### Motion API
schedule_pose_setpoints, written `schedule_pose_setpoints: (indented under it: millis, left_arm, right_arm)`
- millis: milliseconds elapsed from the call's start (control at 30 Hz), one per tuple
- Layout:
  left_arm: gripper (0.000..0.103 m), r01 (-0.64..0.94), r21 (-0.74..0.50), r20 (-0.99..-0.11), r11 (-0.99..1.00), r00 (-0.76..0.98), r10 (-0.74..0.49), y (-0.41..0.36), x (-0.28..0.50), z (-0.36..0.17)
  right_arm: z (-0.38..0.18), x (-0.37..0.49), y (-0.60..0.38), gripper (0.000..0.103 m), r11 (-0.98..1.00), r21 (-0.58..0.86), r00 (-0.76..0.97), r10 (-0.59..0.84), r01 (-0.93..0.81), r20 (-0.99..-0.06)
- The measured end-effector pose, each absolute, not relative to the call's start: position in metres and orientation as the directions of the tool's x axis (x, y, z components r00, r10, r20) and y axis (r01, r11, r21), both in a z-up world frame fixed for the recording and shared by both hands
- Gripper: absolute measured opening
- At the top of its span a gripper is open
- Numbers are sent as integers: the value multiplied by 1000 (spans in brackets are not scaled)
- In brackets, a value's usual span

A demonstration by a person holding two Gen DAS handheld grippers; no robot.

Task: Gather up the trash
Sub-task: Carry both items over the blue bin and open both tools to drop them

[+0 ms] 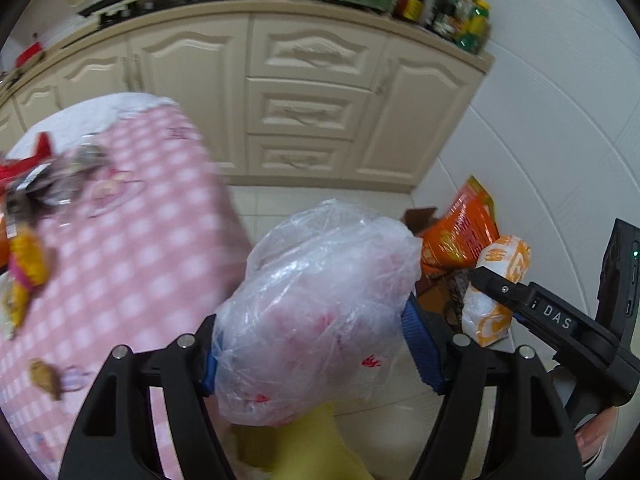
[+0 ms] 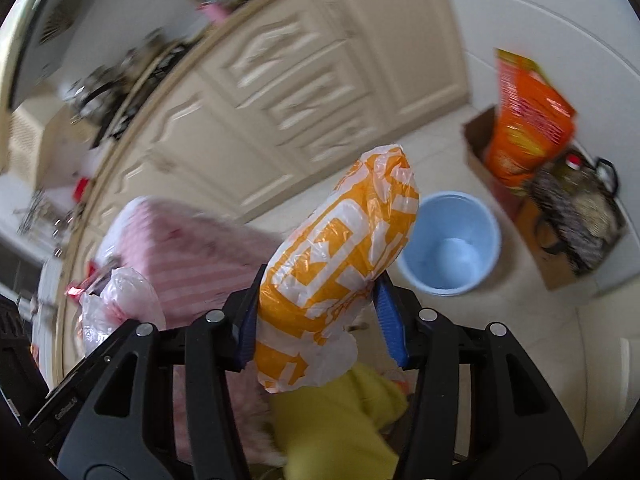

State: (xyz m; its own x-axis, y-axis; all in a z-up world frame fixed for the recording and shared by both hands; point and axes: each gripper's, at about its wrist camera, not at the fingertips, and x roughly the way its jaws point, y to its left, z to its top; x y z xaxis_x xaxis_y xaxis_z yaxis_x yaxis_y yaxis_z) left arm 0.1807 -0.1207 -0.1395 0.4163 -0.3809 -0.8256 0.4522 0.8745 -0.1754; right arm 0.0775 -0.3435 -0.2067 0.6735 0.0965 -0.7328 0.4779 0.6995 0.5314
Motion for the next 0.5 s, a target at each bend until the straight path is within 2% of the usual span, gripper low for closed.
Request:
schedule_pose_setpoints:
  millis: [333, 500]
  left_arm:
    - [71, 548, -189, -865, 815, 299, -403, -240, 211, -216]
    - [71, 548, -163, -904, 821, 251, -347, -276, 240, -262]
  right_arm:
    - [-255, 97, -405, 49, 683, 442, 558, 59, 582, -828]
    - [-284, 120, -433, 48, 657, 423, 503, 76, 624, -861]
